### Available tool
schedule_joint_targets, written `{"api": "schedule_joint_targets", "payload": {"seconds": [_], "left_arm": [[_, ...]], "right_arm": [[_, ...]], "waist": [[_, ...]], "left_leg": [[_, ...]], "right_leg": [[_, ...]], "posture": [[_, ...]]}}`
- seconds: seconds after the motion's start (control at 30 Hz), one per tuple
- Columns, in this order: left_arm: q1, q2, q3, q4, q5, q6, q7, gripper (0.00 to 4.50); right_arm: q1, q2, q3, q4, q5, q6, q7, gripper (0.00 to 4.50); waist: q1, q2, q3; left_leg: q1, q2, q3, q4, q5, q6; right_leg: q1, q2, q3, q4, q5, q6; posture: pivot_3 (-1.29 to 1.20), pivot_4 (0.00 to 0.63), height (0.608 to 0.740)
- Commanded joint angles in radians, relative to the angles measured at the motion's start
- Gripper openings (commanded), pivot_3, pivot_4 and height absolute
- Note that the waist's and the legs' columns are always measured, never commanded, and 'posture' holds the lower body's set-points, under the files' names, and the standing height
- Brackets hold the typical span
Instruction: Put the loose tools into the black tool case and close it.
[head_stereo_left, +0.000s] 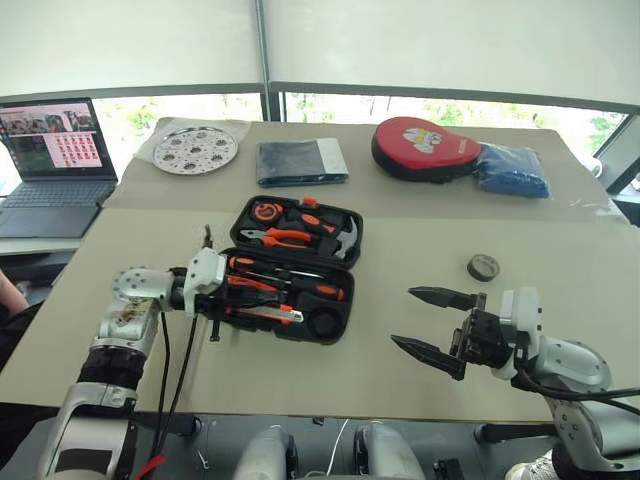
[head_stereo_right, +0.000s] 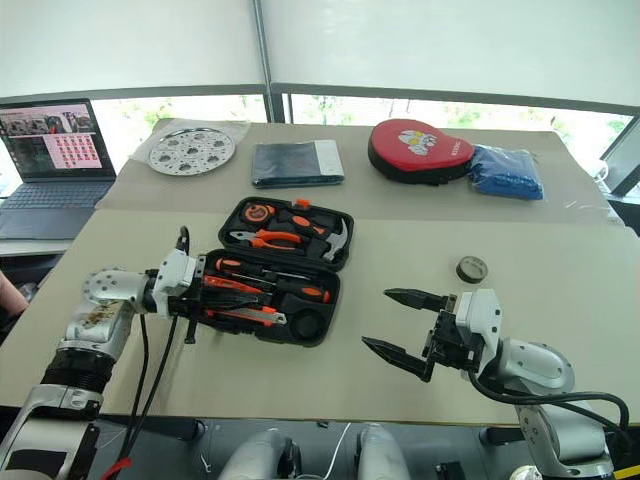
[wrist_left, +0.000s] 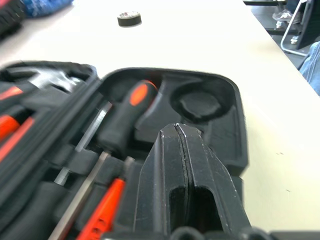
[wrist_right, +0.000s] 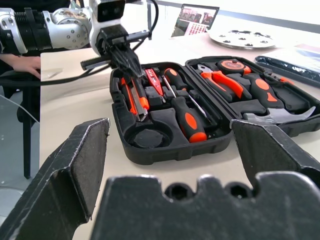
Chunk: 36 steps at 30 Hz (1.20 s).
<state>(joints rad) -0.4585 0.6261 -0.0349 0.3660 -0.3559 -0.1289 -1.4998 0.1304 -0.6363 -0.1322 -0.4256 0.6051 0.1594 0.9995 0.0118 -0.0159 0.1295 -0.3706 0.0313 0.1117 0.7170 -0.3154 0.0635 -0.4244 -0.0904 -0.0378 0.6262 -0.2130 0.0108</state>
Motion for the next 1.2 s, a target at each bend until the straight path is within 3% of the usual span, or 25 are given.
{"api": "schedule_joint_targets", "payload": {"seconds": [0.03, 0.33, 0.63, 0.9, 1.03, 1.2], "left_arm": [[-0.003, 0.020, -0.001, 0.010, 0.031, -0.028, 0.007, 0.04], [0.003, 0.043, -0.035, 0.089, 0.111, -0.059, 0.008, 0.04], [0.002, -0.009, -0.073, 0.108, 0.145, 0.002, 0.080, 0.04], [0.027, 0.017, -0.110, 0.071, 0.184, 0.185, 0.127, 0.04], [0.028, 0.015, -0.136, 0.076, 0.213, 0.329, 0.192, 0.04], [0.062, 0.021, -0.173, 0.050, 0.234, 0.327, 0.189, 0.04]], "right_arm": [[-0.001, 0.002, -0.016, -0.045, 0.015, -0.006, -0.006, 4.50], [-0.007, -0.002, -0.022, -0.041, 0.016, -0.004, -0.007, 4.50], [0.002, -0.008, -0.025, -0.065, 0.028, 0.011, -0.018, 4.50], [0.008, -0.013, -0.031, -0.074, 0.037, 0.027, -0.020, 4.50], [0.003, -0.005, -0.022, -0.079, 0.036, 0.030, -0.028, 4.50], [0.005, 0.000, -0.022, -0.084, 0.036, 0.030, -0.037, 4.50]], "waist": [[0.000, -0.002, 0.002], [0.000, -0.006, 0.005], [0.010, -0.005, 0.005], [0.017, -0.005, 0.004], [0.016, 0.004, -0.001], [0.015, 0.010, -0.006]], "left_leg": [[0.000, 0.000, 0.000, 0.000, 0.000, 0.000], [0.000, 0.000, 0.000, -0.001, 0.000, 0.000], [0.003, 0.000, 0.000, -0.001, 0.001, -0.001], [0.003, 0.000, 0.000, -0.001, 0.001, -0.001], [0.003, 0.000, 0.000, -0.001, 0.001, -0.001], [0.005, 0.000, 0.000, -0.002, 0.001, -0.001]], "right_leg": [[0.000, 0.000, 0.000, 0.000, 0.000, 0.000], [0.000, 0.000, -0.001, -0.001, 0.000, 0.000], [0.002, -0.001, -0.001, 0.000, 0.000, -0.001], [0.003, -0.002, -0.001, 0.000, 0.000, -0.001], [0.003, -0.002, 0.000, 0.000, 0.000, -0.001], [0.004, -0.001, 0.000, 0.000, -0.001, -0.002]], "posture": [[0.00, 0.150, 0.740], [0.00, 0.150, 0.740], [0.00, 0.150, 0.740], [0.00, 0.150, 0.740], [0.00, 0.150, 0.740], [0.00, 0.150, 0.740]]}}
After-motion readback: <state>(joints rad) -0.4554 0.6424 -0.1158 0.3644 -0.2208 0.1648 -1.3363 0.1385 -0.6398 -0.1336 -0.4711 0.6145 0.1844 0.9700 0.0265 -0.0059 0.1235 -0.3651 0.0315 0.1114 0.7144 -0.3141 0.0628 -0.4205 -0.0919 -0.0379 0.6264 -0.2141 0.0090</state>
